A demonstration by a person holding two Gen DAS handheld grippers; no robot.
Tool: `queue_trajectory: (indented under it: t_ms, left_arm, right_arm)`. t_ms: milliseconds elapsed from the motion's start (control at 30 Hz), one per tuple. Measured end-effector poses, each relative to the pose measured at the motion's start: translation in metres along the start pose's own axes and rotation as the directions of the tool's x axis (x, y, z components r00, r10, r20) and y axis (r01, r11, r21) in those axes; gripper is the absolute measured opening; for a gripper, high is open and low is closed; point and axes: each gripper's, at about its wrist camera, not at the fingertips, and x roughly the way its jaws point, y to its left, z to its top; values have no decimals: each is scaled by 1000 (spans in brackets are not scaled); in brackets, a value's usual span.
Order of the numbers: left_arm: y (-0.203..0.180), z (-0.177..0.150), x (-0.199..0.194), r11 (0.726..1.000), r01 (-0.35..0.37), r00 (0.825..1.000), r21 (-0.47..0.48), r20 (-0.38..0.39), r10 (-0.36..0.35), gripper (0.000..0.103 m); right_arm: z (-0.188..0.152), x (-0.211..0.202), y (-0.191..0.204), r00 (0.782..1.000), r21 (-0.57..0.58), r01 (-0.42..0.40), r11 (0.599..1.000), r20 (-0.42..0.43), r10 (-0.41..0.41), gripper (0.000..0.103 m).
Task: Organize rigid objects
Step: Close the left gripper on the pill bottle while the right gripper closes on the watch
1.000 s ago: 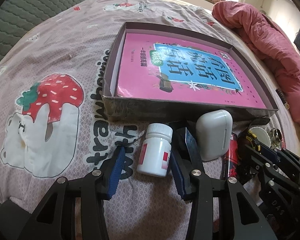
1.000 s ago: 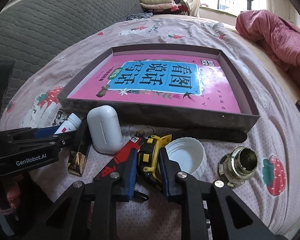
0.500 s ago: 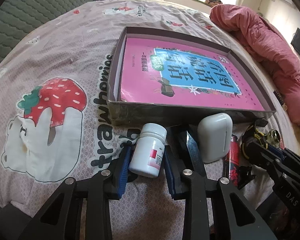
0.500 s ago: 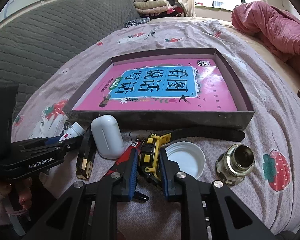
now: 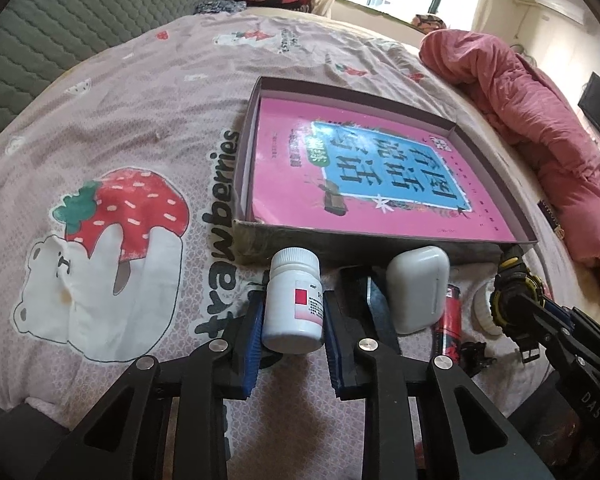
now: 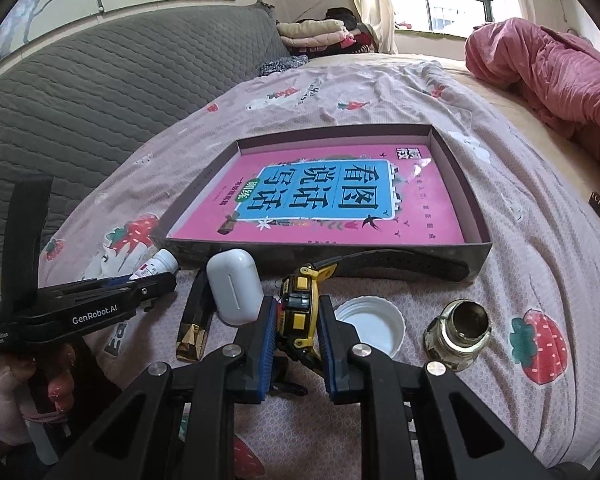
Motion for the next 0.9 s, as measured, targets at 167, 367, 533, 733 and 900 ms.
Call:
queue_trajectory:
  t_ms: [167, 367, 533, 733, 900]
  left_arm:
    - [-3, -1, -9, 1000, 9, 1000, 15, 27, -10, 27]
    - [-7, -2, -18, 999, 13, 998, 29, 55, -15, 27]
    - [-10, -3, -26, 999, 14, 997, 38, 76, -17, 27]
    - [-13, -5, -36, 999, 14, 995, 44, 101, -18, 27]
    - [-13, -3, -42, 999, 12, 993, 43, 119, -17, 27]
  right_arm:
    - [1, -6, 0, 1000, -2, 5, 1000, 20, -5, 20]
    - [3, -20, 6, 998, -30, 13, 999, 60, -11, 20]
    - [5, -30, 11, 995, -62, 29, 998, 92, -23, 20]
    - [7, -40, 19, 991, -101, 51, 994, 129, -38, 19]
    - [10, -45, 24, 986, -130, 77, 988, 157, -56, 19]
